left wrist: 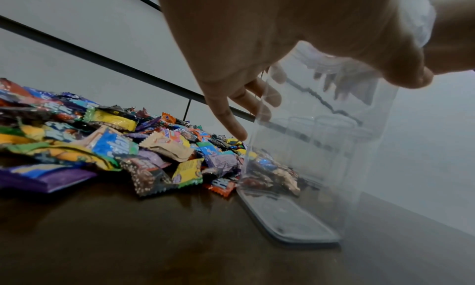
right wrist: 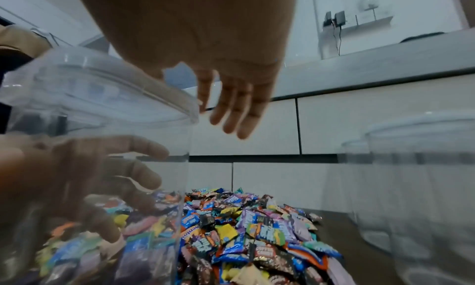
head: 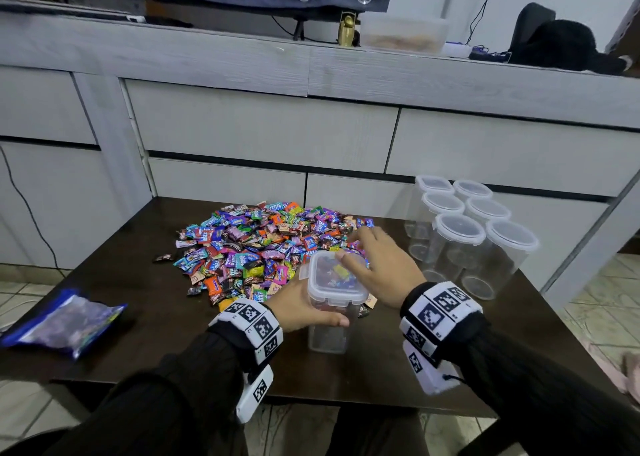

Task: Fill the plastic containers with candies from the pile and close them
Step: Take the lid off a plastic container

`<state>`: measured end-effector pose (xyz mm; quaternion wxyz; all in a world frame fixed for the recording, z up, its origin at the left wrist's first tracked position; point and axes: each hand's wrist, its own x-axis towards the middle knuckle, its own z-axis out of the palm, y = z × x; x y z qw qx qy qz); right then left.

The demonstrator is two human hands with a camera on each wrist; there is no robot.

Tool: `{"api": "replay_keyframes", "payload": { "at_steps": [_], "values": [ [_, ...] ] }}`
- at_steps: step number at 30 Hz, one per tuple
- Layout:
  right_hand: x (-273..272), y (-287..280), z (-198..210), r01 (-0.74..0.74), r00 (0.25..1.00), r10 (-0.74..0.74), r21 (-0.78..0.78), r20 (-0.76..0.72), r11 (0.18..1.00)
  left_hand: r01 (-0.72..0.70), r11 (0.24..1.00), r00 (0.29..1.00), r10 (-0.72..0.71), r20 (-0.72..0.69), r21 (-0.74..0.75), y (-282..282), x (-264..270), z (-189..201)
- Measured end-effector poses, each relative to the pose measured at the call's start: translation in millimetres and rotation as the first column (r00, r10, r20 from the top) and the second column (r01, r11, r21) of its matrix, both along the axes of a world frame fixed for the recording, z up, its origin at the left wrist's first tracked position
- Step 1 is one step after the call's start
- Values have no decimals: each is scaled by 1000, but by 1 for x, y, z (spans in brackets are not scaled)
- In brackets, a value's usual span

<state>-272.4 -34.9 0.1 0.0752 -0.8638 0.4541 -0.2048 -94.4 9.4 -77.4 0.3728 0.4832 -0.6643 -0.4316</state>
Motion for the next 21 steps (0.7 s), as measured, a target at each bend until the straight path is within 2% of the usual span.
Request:
{"api": "replay_keyframes", "payload": {
  "at_steps": [1, 3, 5, 8, 11, 15, 18, 21],
  "values": [
    [-1, 3, 4, -146, 989, 146, -35, 1, 989, -1, 1000, 1000, 1, -16, 9, 1, -1, 1],
    [-2, 8, 7, -391, 916, 380, -77, -126, 917, -1, 1000, 999, 1, -33, 11, 2, -1, 4],
    [-3, 12, 7, -503, 843, 449, -137, -297, 854, 15, 1000, 999, -16, -28, -19, 2, -1, 6],
    [-7, 17, 6, -531, 820, 400, -284, -409, 798, 17, 997, 1000, -19, -25, -81, 0, -2, 7],
    [-8, 18, 2, -584, 800, 388, -445, -457, 679, 6, 991, 999, -11, -38, -137, -2, -3, 7],
    [-5, 17, -7, -563, 825, 377, -556, -421, 611, 0, 992, 1000, -2, -8, -128, -11, -4, 6],
    [-2, 11, -15, -552, 830, 285, -636, -479, 539, -30, 988, 999, 35, 31, -153, -14, -6, 7],
    [-1, 8, -16, -587, 797, 230, -625, -559, 515, -62, 982, 998, 66, 13, -179, -12, -9, 9]
  ]
}}
